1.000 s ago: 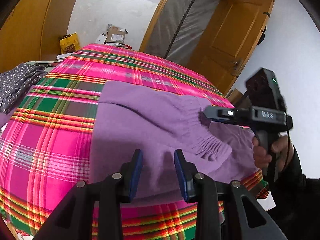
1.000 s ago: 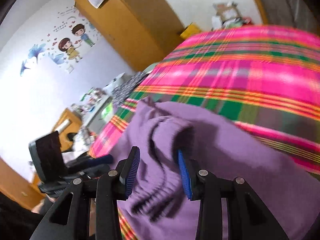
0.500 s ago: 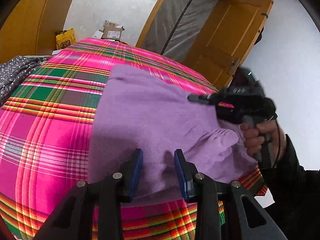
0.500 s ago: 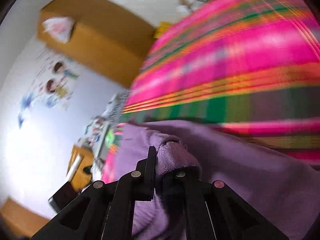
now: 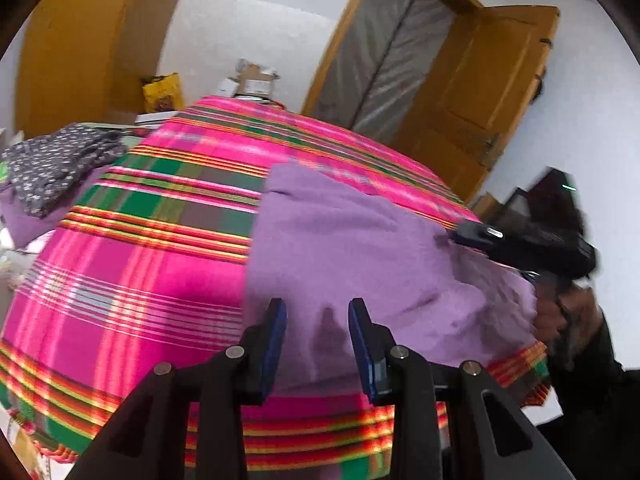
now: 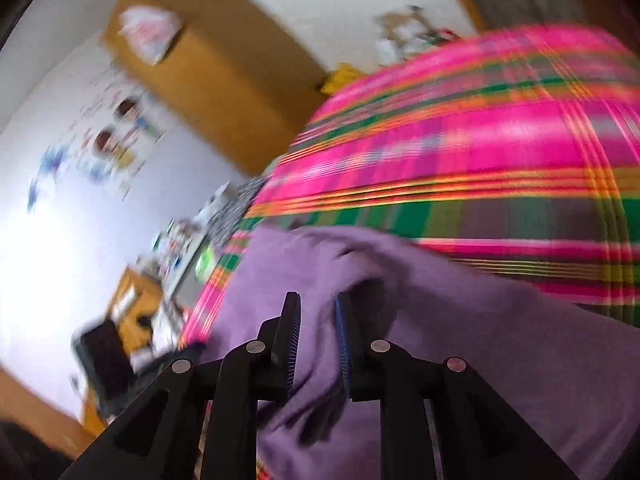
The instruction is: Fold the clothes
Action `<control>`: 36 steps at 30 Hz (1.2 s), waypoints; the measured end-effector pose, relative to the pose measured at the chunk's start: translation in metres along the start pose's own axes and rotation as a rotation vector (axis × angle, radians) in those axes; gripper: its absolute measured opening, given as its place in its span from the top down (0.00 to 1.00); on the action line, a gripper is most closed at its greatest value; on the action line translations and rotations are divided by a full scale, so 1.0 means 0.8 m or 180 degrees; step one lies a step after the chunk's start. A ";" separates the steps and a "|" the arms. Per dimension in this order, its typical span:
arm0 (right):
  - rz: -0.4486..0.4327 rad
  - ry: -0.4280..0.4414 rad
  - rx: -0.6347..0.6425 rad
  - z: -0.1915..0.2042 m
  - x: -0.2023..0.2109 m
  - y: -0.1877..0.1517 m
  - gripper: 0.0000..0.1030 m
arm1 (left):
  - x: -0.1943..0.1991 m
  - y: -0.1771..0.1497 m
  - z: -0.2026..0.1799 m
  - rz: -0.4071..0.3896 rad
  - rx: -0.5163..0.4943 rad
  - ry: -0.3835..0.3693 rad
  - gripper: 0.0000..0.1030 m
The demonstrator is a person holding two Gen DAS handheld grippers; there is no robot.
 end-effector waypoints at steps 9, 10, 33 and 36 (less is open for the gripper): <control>0.0588 -0.0072 0.1066 0.066 -0.029 -0.053 0.82 | -0.004 -0.014 0.014 0.0062 -0.0021 0.0216 0.68; 0.0607 -0.0093 0.1084 0.067 -0.027 -0.054 0.82 | -0.002 -0.014 0.016 0.0059 -0.0020 0.0230 0.68; 0.0493 -0.0267 0.1092 0.063 -0.018 -0.055 0.65 | 0.005 -0.015 0.046 0.0111 0.0589 0.0064 0.91; 0.0620 -0.0329 0.1187 0.062 -0.023 -0.063 0.64 | 0.006 -0.018 0.043 0.0102 0.0484 0.0099 0.92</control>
Point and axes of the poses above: each gripper's, at about its wrist camera, not at the fingertips, and x roughly against the way its jaws point, z to its left, y to its top, the point moved 3 cm from there along -x, roughly the way its jaws point, and after that the axes turned 12 degrees about x, right-handed, at the moved point
